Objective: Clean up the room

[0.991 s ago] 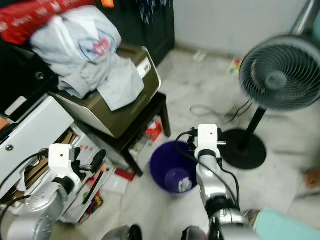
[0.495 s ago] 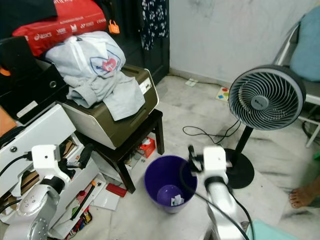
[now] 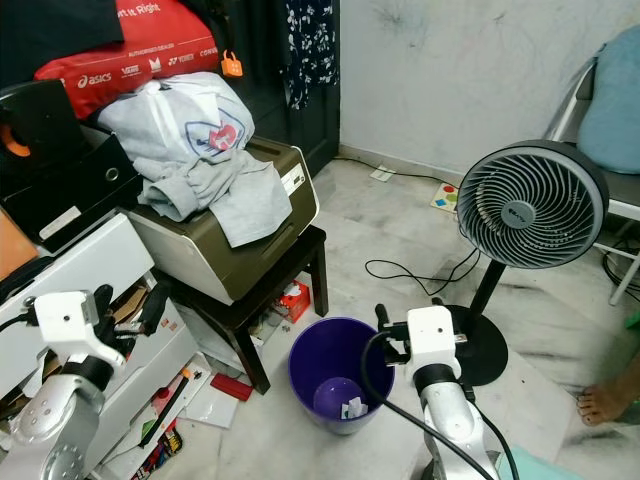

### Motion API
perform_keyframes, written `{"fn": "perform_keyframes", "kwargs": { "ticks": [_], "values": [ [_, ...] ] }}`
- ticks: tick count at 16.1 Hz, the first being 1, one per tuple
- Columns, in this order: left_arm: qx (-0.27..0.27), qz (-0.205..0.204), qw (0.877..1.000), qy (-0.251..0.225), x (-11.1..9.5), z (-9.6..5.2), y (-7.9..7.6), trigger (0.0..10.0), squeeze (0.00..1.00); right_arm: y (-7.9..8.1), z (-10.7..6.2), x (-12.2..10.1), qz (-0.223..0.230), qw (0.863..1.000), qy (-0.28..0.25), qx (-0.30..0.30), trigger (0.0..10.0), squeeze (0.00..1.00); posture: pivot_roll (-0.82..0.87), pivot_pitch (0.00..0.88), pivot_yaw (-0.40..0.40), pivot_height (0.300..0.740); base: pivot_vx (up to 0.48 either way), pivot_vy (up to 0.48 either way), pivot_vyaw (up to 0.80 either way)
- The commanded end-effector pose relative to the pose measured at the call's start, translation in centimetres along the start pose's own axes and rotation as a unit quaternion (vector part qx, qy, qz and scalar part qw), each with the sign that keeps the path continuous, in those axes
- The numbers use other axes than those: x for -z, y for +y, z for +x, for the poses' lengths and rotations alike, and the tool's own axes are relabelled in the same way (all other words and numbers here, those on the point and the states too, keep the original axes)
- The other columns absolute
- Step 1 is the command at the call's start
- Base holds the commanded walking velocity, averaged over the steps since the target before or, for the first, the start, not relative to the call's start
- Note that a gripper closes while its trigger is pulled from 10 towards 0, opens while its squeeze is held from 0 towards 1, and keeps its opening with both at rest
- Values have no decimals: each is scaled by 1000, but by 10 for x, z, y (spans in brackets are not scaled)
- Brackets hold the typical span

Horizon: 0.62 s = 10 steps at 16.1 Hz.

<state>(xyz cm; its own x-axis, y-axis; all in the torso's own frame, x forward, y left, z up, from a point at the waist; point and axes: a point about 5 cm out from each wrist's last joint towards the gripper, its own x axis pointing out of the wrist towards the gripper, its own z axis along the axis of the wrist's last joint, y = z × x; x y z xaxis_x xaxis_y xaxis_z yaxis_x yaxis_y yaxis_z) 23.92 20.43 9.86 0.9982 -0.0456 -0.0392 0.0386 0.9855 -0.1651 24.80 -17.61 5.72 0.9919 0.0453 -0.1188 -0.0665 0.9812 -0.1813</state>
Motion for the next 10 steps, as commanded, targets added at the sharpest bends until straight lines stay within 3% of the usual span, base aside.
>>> {"fn": "perform_keyframes", "kwargs": {
  "ticks": [1, 10],
  "values": [
    [2, -2, 1000, -7, -2, 6, -3, 10000, 0, -1, 1, -7, -6, 1000, -9, -1, 10000, 0, -94, 0, 74, 740, 0, 0, 0],
    [14, -33, 999, -32, -17, 20, -16, 10000, 0, -5, 3, -12, -3, 1000, -7, 12, 10000, 0, -107, 0, 74, 740, 0, 0, 0]
  ]
}}
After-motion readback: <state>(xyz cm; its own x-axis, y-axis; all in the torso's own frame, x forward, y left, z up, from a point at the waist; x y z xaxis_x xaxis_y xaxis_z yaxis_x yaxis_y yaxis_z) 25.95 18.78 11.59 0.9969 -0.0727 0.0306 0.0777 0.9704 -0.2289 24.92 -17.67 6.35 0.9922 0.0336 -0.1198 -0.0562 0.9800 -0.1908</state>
